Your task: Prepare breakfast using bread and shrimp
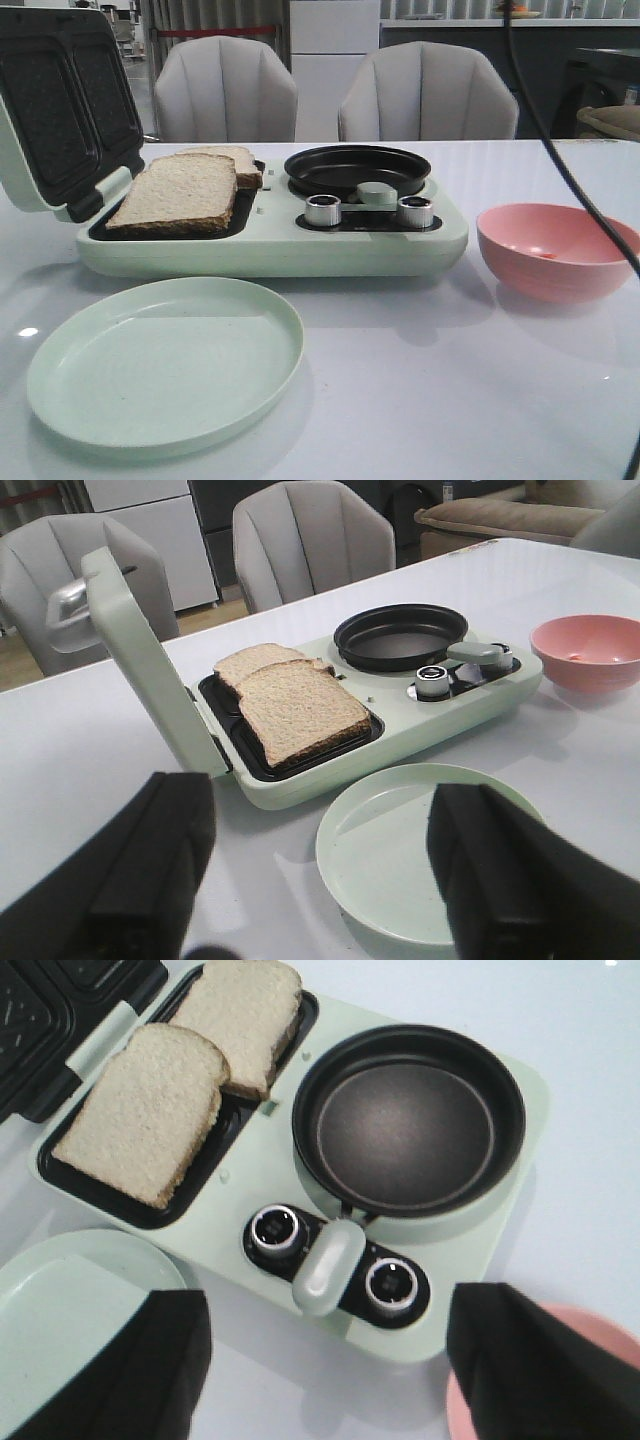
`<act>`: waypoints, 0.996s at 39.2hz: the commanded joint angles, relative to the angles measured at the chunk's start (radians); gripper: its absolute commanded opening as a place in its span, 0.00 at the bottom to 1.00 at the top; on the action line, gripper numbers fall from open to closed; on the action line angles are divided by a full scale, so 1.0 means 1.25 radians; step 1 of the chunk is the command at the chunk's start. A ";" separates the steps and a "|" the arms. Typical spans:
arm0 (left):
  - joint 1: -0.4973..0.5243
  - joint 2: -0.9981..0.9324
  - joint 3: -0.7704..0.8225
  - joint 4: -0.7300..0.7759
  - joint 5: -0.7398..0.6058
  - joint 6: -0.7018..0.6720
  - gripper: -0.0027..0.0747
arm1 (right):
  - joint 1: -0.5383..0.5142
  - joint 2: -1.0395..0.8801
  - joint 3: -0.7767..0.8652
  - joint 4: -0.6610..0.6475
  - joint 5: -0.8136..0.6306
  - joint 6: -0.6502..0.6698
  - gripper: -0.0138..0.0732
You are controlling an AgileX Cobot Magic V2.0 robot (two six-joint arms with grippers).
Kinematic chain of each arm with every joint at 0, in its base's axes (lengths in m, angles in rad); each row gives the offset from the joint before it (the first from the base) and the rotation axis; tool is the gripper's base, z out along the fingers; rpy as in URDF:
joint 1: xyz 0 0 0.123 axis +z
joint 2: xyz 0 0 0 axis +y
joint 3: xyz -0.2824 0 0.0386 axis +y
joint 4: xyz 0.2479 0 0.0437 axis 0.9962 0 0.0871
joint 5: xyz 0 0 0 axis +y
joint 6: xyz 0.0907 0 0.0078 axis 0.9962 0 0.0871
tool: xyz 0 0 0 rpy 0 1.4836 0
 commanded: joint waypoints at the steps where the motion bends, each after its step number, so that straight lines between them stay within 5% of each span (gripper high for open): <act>1: 0.002 -0.011 -0.021 -0.010 -0.064 -0.008 0.70 | -0.023 -0.110 0.083 -0.007 -0.101 0.000 0.83; 14: 0.002 -0.011 -0.021 -0.010 -0.064 -0.008 0.70 | -0.083 -0.401 0.367 -0.017 -0.198 0.000 0.83; 39: 0.002 -0.011 -0.021 -0.010 -0.072 -0.008 0.70 | -0.089 -0.948 0.717 -0.006 -0.303 0.000 0.83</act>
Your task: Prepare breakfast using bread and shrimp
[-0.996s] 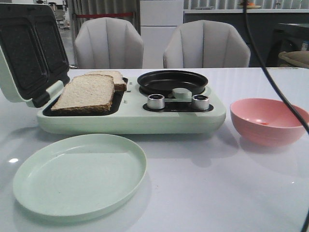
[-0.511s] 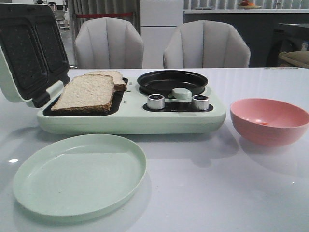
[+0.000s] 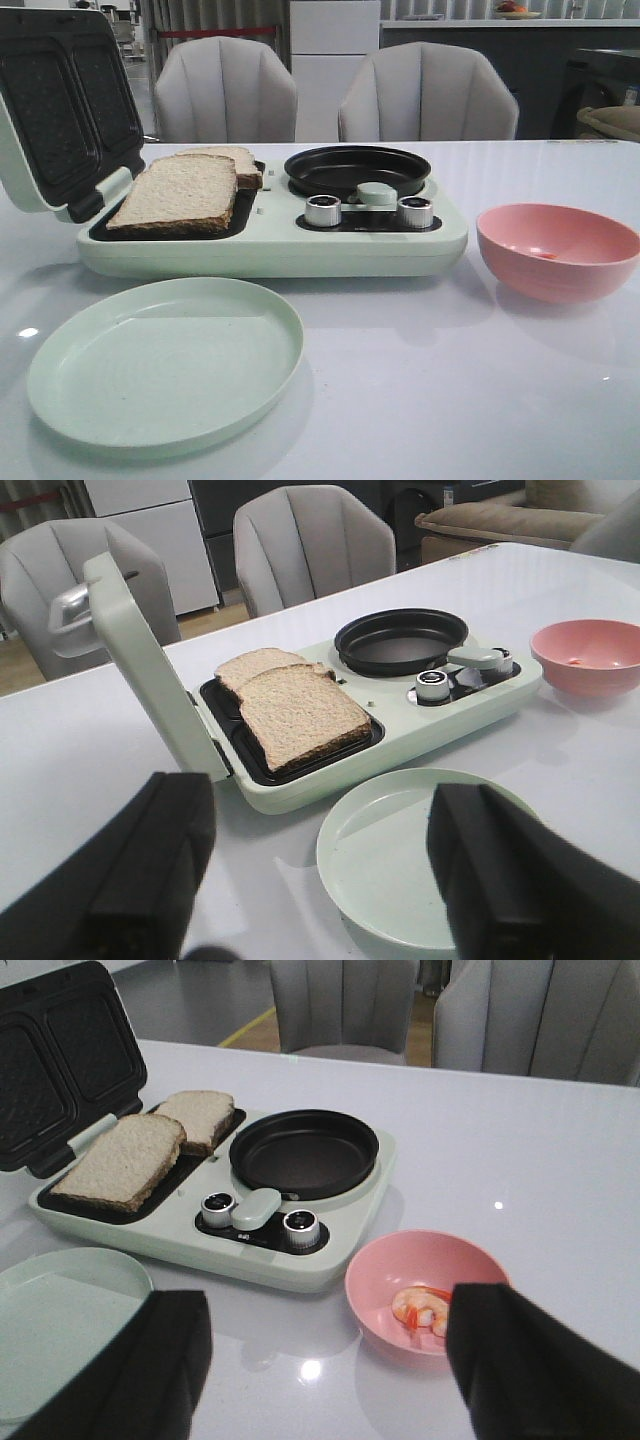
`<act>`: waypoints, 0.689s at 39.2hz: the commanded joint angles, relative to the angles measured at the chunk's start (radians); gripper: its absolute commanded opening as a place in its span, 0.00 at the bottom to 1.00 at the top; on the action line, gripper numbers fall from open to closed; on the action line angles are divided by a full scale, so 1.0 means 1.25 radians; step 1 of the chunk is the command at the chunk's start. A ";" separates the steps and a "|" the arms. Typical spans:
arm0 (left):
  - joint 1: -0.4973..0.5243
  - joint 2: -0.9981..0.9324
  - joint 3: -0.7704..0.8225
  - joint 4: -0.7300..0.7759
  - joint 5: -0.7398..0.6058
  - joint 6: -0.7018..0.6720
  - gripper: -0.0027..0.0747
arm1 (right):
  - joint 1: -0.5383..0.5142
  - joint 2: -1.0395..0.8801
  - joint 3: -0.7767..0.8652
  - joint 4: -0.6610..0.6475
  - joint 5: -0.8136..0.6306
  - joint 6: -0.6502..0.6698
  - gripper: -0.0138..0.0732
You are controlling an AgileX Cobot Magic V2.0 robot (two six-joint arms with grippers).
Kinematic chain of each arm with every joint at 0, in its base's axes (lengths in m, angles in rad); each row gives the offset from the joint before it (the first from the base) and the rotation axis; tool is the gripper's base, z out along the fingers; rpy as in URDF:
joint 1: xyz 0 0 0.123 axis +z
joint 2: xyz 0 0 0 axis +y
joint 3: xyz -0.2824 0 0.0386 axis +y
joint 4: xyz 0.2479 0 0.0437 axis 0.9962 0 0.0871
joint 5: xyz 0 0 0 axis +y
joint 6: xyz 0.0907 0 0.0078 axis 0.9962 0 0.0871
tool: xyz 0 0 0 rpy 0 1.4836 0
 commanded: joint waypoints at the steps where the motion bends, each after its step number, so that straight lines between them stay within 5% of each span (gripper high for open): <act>1: 0.002 -0.011 -0.021 -0.010 -0.066 -0.008 0.70 | -0.005 -0.079 0.023 0.004 -0.082 -0.002 0.83; 27: 0.002 -0.002 -0.012 -0.011 -0.138 -0.012 0.70 | -0.005 -0.167 0.165 0.004 -0.126 -0.003 0.83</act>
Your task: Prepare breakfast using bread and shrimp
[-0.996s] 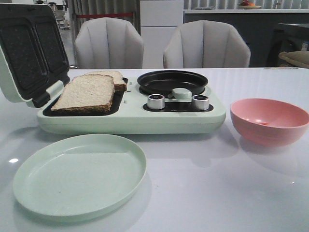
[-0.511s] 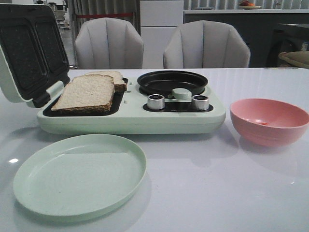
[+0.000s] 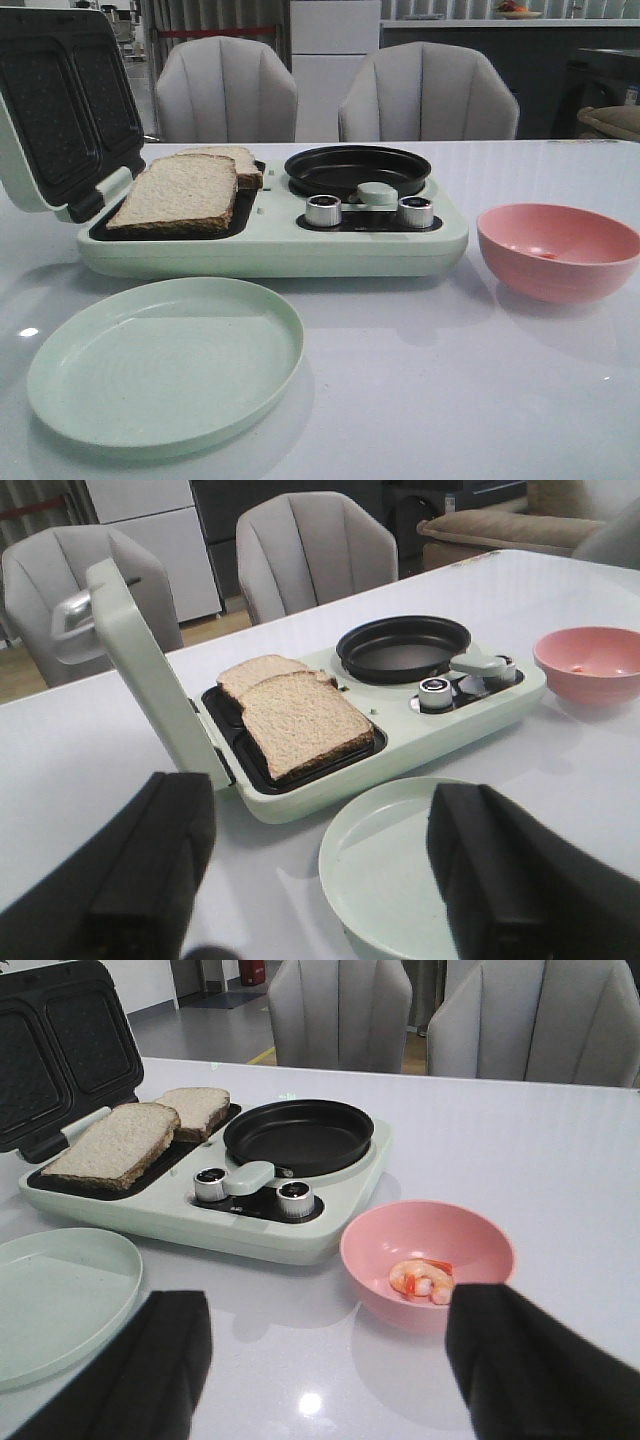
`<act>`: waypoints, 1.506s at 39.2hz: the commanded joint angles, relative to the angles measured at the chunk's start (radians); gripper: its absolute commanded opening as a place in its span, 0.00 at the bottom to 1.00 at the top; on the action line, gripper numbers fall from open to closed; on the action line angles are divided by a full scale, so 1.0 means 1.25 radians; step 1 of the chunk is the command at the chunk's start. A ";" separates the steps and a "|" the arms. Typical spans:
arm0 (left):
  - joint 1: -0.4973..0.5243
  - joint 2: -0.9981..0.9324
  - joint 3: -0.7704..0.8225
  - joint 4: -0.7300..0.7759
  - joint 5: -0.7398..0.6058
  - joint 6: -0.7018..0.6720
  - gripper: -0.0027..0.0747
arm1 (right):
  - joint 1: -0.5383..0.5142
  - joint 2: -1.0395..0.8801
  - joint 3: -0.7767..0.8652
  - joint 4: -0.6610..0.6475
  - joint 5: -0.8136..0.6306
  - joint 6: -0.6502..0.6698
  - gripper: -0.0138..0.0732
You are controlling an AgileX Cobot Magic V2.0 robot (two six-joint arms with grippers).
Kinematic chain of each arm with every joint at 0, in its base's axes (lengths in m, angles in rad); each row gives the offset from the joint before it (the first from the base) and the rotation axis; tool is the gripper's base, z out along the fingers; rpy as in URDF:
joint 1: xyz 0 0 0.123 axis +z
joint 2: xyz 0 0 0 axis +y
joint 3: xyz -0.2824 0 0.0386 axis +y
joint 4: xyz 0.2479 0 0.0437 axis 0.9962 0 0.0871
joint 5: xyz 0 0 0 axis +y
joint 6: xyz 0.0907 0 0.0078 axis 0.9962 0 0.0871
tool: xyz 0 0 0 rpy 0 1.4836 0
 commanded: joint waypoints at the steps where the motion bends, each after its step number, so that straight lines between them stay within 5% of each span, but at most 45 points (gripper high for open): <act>1: 0.002 0.008 -0.028 -0.011 -0.104 -0.020 0.70 | -0.005 0.007 -0.021 0.000 -0.066 -0.003 0.83; 37: 0.013 0.749 -0.511 -0.093 -0.194 -0.048 0.70 | -0.005 0.007 -0.021 0.000 -0.065 -0.003 0.83; 59: 0.470 1.038 -0.762 -0.336 0.022 -0.037 0.70 | -0.005 0.007 -0.021 0.000 -0.065 -0.003 0.83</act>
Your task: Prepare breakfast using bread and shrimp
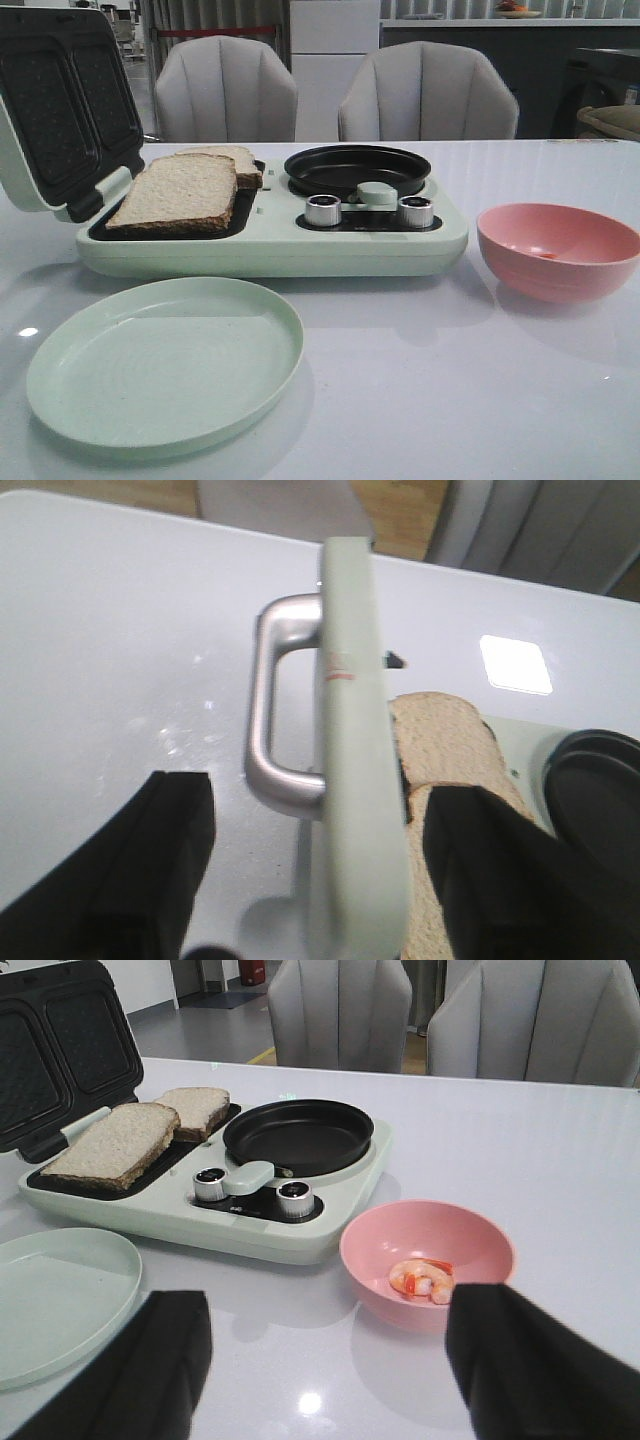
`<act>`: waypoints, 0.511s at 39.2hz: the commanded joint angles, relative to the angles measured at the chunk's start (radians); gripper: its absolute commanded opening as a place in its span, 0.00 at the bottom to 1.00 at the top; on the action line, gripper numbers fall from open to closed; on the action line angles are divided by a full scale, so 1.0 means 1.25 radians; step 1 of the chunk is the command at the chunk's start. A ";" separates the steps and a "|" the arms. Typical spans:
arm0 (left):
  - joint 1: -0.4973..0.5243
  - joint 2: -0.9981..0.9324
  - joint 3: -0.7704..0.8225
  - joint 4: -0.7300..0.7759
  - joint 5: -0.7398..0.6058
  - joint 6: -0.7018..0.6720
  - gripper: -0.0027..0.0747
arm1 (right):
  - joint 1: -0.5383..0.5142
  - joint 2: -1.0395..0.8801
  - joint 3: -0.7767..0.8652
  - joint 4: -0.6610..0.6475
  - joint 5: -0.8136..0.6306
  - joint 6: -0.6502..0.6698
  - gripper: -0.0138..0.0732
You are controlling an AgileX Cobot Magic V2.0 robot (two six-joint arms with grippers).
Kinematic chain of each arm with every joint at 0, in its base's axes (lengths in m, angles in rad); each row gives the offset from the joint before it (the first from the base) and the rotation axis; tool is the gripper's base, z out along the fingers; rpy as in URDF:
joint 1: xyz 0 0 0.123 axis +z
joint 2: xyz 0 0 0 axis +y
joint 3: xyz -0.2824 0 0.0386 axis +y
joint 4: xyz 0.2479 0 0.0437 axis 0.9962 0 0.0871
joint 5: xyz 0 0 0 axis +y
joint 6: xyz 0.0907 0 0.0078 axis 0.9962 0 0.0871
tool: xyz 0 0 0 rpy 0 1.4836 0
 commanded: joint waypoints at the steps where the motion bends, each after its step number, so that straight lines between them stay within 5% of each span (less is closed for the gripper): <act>1: 0.067 0.024 -0.060 -0.085 -0.013 0.010 0.70 | -0.005 0.007 -0.021 0.000 -0.065 -0.003 0.83; 12: 0.198 0.148 -0.098 -0.542 0.113 0.304 0.70 | -0.005 0.007 -0.021 0.000 -0.065 -0.003 0.83; 20: 0.220 0.230 -0.098 -0.708 0.177 0.386 0.70 | -0.005 0.007 -0.021 0.000 -0.065 -0.003 0.83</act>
